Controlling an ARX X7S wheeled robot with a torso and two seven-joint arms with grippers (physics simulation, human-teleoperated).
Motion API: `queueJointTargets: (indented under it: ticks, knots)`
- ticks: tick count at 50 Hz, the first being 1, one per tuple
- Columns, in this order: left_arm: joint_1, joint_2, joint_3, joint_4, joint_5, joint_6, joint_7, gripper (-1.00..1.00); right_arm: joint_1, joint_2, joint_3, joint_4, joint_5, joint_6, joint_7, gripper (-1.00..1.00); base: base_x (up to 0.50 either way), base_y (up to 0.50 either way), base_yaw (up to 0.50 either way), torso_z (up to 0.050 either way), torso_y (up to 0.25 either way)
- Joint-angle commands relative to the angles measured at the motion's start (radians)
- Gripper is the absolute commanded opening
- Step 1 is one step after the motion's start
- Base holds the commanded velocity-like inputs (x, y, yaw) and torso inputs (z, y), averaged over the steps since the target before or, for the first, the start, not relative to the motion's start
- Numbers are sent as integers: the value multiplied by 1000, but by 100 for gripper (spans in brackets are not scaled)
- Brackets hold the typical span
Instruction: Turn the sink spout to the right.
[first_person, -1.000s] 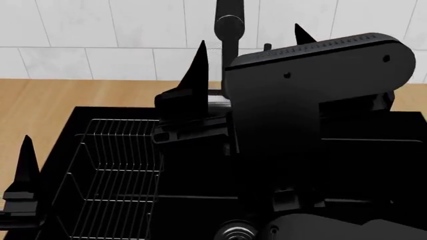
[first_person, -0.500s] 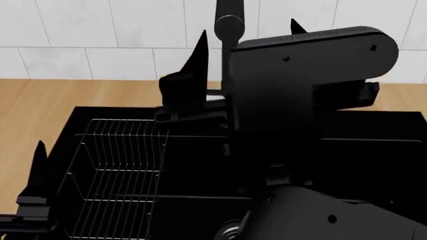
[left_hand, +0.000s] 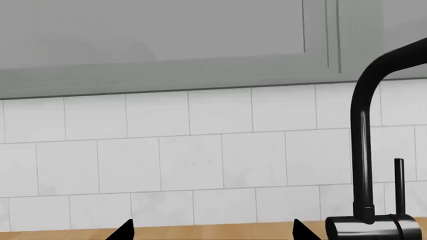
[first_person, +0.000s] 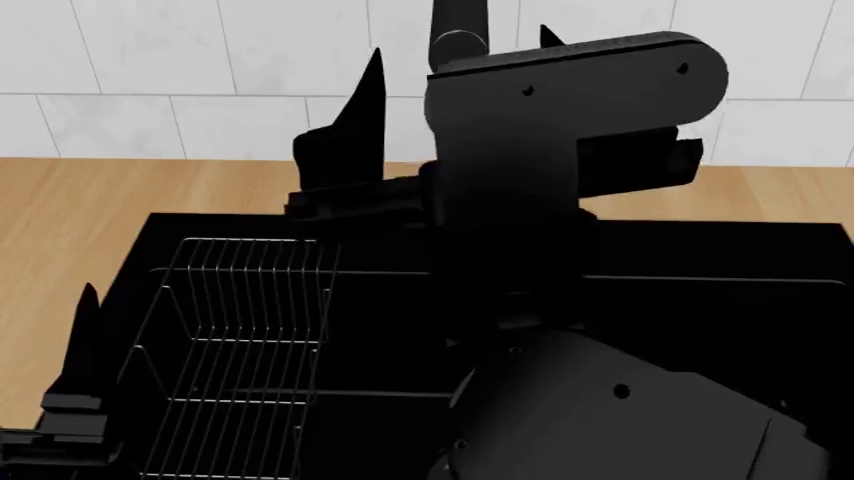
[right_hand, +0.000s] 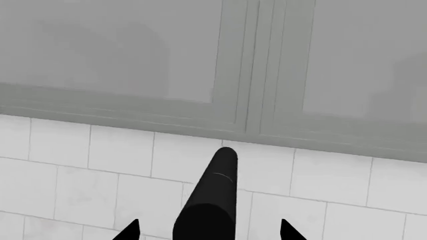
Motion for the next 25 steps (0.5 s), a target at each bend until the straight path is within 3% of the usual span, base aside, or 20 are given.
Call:
queueJointTargets:
  ticks: [1, 5, 7, 8, 25]
  knots:
    - [-3, -2, 6, -6, 1, 1, -2, 100, 25, -22, -14, 39, -26, -12, -36, 100, 0, 0, 0, 0, 0]
    - [-3, -4, 7, -5, 0, 1, -3, 100, 24, -23, -21, 54, -37, -17, -47, 100, 0, 0, 0, 0, 0]
    - [-4, -4, 9, -8, 2, 3, -2, 100, 76, -12, -95, 65, -93, 72, -30, 100, 0, 0, 0, 0, 0]
    - [-4, -3, 7, -11, -2, 4, -2, 100, 34, -29, -55, 92, -75, -13, -74, 100, 0, 0, 0, 0, 0]
    - [-5, -7, 14, -17, 3, 9, -6, 100, 43, -52, -59, 203, -132, -80, -139, 100, 0, 0, 0, 0, 0]
